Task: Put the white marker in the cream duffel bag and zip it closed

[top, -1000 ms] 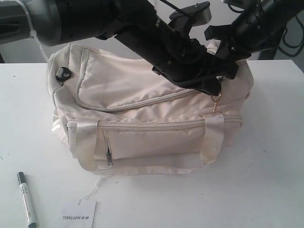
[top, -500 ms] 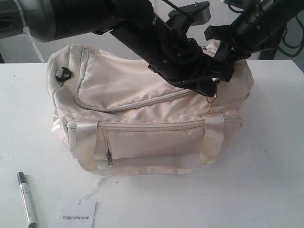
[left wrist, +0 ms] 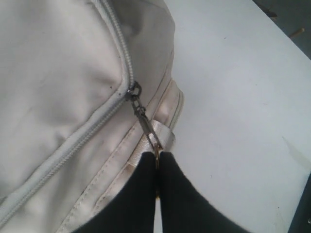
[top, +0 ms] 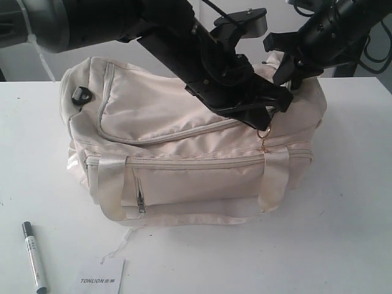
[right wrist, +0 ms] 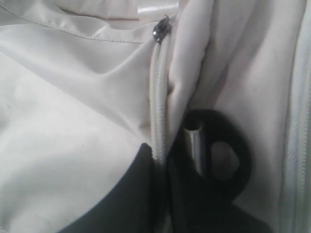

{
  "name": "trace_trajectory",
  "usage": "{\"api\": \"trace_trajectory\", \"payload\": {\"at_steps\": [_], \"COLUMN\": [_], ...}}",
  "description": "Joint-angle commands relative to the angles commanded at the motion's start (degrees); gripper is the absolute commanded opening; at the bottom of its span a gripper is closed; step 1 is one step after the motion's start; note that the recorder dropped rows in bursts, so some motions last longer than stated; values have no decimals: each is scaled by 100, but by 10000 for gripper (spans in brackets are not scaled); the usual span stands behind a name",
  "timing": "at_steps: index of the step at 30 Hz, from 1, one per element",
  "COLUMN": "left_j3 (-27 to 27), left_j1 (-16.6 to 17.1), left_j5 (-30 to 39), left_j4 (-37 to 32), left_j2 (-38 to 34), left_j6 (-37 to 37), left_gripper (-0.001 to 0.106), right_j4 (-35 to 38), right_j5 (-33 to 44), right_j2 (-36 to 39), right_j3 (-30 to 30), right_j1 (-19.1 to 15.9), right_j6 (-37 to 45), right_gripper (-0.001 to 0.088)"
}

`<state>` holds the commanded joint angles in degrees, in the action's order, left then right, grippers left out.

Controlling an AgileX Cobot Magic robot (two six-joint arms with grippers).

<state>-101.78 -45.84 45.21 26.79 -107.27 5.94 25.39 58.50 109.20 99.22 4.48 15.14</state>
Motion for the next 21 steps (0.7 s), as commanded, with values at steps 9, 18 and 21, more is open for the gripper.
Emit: {"api": "trace_trajectory", "payload": {"at_steps": [9, 18, 21], "left_j3": [0, 0, 0], "left_j1": [0, 0, 0], "left_j5": [174, 263, 425], "left_j4": [-97, -251, -432], "left_j2": [24, 117, 121], "left_j6": [0, 53, 53], "left_gripper": [0, 0, 0], "right_j4": [0, 0, 0], "right_j5": [0, -33, -33], "right_j2": [0, 0, 0], "right_j3": [0, 0, 0], "right_j1": [0, 0, 0], "right_j6": [0, 0, 0], "right_gripper": [0, 0, 0]}}
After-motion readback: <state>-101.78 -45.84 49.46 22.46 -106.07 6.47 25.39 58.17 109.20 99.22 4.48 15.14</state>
